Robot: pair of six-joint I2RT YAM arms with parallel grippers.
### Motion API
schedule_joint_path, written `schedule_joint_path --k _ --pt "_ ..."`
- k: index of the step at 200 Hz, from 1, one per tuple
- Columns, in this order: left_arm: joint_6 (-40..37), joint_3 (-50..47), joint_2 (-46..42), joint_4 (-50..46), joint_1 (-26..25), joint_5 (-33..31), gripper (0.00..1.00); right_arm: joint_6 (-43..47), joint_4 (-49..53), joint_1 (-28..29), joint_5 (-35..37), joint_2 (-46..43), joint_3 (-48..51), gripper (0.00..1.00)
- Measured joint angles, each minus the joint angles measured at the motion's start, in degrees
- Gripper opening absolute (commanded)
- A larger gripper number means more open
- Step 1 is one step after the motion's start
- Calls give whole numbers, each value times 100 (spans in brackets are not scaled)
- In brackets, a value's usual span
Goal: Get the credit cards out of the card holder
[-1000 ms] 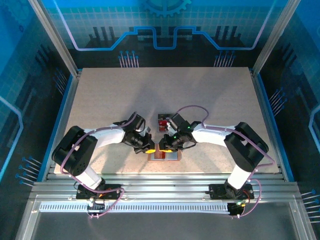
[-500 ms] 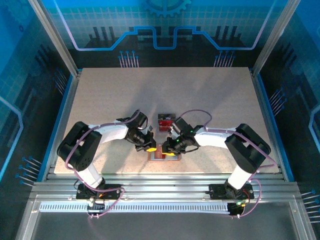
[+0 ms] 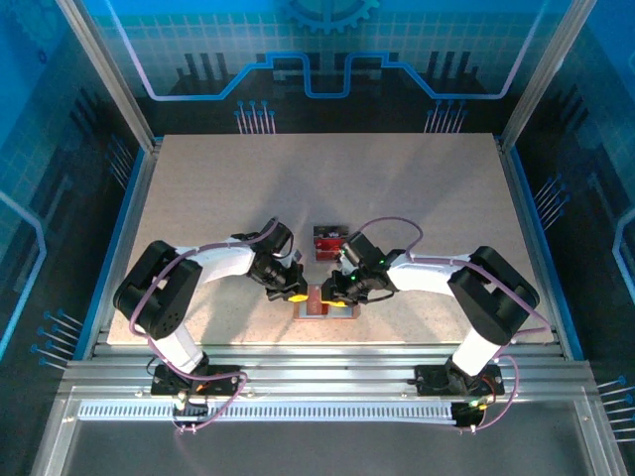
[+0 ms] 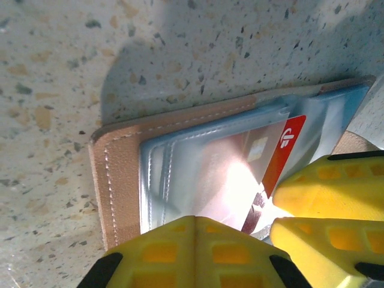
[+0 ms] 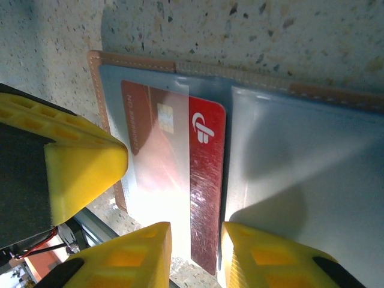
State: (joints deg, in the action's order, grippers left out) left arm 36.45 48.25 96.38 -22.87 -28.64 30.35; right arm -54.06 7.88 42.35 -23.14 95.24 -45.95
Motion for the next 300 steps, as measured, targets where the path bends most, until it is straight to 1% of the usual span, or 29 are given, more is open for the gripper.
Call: schedule_joint_path --k 158,265,300 --pt "-46 -2 0 -87 0 -59 5 0 -282 -166 -11 2 28 28" --pt "-44 -37 0 -87 0 -59 5 -68 -667 -223 -249 216 188 27" --pt "-46 -39 0 -87 0 -59 5 -146 -841 -229 -304 219 269 26"
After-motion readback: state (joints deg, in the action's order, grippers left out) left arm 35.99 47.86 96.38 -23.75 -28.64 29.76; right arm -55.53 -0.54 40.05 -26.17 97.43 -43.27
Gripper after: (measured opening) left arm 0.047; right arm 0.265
